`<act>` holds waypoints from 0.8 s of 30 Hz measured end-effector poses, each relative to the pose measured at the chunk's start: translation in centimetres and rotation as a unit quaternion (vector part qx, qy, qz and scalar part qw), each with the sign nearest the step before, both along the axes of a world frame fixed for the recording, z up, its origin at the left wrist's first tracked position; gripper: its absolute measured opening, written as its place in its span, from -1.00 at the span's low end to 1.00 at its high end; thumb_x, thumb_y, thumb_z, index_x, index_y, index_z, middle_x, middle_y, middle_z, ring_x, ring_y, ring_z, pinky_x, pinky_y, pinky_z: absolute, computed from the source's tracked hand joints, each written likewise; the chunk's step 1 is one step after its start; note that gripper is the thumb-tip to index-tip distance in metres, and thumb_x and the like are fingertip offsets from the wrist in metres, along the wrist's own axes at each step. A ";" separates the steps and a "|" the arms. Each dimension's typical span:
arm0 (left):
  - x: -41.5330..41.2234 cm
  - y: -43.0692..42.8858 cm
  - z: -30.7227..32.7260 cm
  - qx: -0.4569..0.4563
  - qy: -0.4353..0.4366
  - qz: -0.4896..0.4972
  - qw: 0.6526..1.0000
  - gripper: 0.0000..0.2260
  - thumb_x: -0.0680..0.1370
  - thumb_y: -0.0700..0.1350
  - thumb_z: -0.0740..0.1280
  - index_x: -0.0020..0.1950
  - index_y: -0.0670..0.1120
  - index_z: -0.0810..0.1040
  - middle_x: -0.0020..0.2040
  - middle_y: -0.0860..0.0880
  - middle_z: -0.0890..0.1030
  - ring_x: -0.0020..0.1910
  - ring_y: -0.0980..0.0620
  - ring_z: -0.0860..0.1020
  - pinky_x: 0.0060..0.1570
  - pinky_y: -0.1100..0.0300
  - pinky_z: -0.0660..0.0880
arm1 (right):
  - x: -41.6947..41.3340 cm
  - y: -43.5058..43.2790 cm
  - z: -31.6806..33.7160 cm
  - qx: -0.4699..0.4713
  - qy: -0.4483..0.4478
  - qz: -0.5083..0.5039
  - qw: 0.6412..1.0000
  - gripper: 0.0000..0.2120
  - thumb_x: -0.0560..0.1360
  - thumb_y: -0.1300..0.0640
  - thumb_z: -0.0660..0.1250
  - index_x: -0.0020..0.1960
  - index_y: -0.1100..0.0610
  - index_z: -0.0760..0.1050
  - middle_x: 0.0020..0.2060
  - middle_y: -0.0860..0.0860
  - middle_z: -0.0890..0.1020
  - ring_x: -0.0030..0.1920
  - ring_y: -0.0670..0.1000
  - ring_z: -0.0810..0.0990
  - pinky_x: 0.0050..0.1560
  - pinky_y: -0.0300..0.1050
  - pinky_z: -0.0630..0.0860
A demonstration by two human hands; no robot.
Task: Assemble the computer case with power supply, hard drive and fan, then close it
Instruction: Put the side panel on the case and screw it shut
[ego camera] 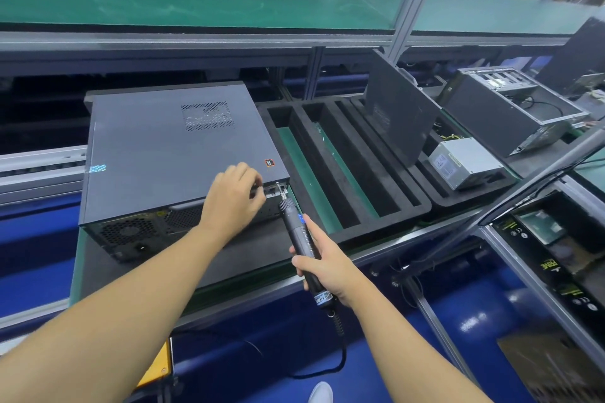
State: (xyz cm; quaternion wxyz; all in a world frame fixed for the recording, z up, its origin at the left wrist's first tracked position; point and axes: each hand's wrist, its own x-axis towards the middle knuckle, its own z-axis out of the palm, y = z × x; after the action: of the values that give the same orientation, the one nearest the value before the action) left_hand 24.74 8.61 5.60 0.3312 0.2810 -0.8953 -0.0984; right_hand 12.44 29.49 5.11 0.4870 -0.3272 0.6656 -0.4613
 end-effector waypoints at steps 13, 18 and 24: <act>-4.0 3.9 0.7 0.752 0.258 0.103 0.597 -0.76 0.57 0.02 0.39 0.08 -0.14 0.58 -0.01 -0.05 0.68 -0.03 -0.02 0.66 -0.11 0.14 0.56 | -0.6 1.3 -0.1 0.013 0.025 0.024 0.999 -0.15 0.48 0.14 0.43 0.58 -0.34 0.11 0.04 -0.13 0.68 -0.18 -0.07 0.64 -0.16 -0.09 0.64; -5.3 3.9 0.6 0.766 0.260 0.099 0.580 -0.79 0.56 0.03 0.41 0.03 -0.11 0.61 -0.02 -0.02 0.72 -0.07 0.01 0.66 -0.11 0.13 0.54 | -0.9 1.6 -0.2 0.014 0.022 0.021 0.999 -0.14 0.46 0.11 0.44 0.58 -0.37 0.10 0.04 -0.15 0.67 -0.17 -0.07 0.64 -0.14 -0.05 0.66; -5.1 4.0 0.5 0.764 0.261 0.112 0.579 -0.94 0.53 -0.10 0.43 -0.12 -0.05 0.66 -0.04 -0.02 0.73 -0.10 -0.02 0.64 -0.10 0.11 0.57 | -1.5 2.0 0.2 0.003 0.045 0.046 0.998 -0.19 0.48 0.13 0.42 0.49 -0.49 0.15 0.06 -0.18 0.65 -0.15 -0.08 0.65 -0.16 -0.09 0.64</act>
State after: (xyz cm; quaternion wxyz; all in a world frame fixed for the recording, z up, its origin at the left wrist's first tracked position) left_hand 19.62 12.57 6.14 0.2219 0.4905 -0.3251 -0.7775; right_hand 10.98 31.49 5.30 0.4784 -0.3765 0.6725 -0.4210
